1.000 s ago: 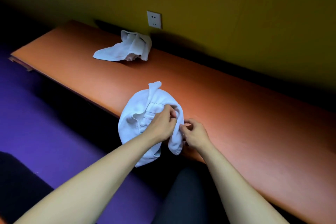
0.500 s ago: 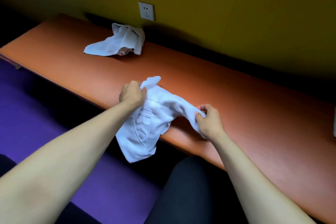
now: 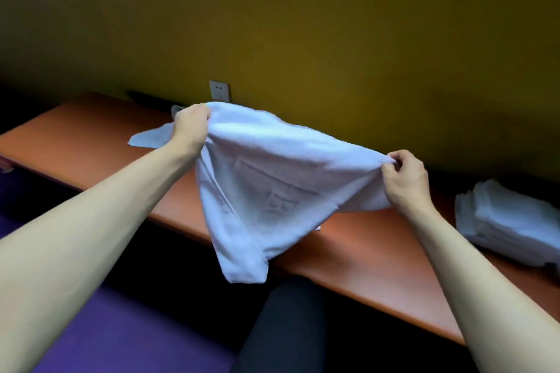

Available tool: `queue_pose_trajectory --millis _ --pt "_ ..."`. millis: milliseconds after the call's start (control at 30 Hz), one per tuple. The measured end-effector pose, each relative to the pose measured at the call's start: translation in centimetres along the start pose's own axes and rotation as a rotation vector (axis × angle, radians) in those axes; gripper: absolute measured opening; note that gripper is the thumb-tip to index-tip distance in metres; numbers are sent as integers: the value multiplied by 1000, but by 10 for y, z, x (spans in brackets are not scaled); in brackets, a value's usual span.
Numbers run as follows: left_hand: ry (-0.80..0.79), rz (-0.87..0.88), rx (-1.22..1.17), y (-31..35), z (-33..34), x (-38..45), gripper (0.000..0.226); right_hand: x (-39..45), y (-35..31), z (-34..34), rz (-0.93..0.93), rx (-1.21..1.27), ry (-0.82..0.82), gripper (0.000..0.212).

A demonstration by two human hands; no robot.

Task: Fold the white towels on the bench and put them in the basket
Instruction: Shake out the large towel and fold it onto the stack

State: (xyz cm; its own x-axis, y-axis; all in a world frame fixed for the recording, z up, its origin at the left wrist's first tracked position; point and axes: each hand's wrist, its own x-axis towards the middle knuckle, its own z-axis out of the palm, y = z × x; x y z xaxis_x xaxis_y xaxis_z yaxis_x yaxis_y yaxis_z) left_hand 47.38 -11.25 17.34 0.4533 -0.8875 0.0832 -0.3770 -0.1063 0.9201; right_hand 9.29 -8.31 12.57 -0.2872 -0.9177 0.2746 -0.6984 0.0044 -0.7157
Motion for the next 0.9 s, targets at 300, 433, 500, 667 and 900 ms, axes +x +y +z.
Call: queue_pose_trajectory --millis 300,433,500,667,900 --pt "-29 424 -181 98 -25 -46 11 3 -32 -144 -209 -175 164 27" --pt "69 407 -258 135 -31 -59 23 -17 -46 -184 -447 -409 35 29" --pt "69 404 -239 152 -35 -64 14 -25 -52 -203 -442 -468 34 21" --pt "56 489 -215 192 -46 -83 15 -28 -70 -254 -249 -356 322 17" --pt "166 302 -72 219 -56 -89 19 -14 -110 -292 -51 505 381 16"
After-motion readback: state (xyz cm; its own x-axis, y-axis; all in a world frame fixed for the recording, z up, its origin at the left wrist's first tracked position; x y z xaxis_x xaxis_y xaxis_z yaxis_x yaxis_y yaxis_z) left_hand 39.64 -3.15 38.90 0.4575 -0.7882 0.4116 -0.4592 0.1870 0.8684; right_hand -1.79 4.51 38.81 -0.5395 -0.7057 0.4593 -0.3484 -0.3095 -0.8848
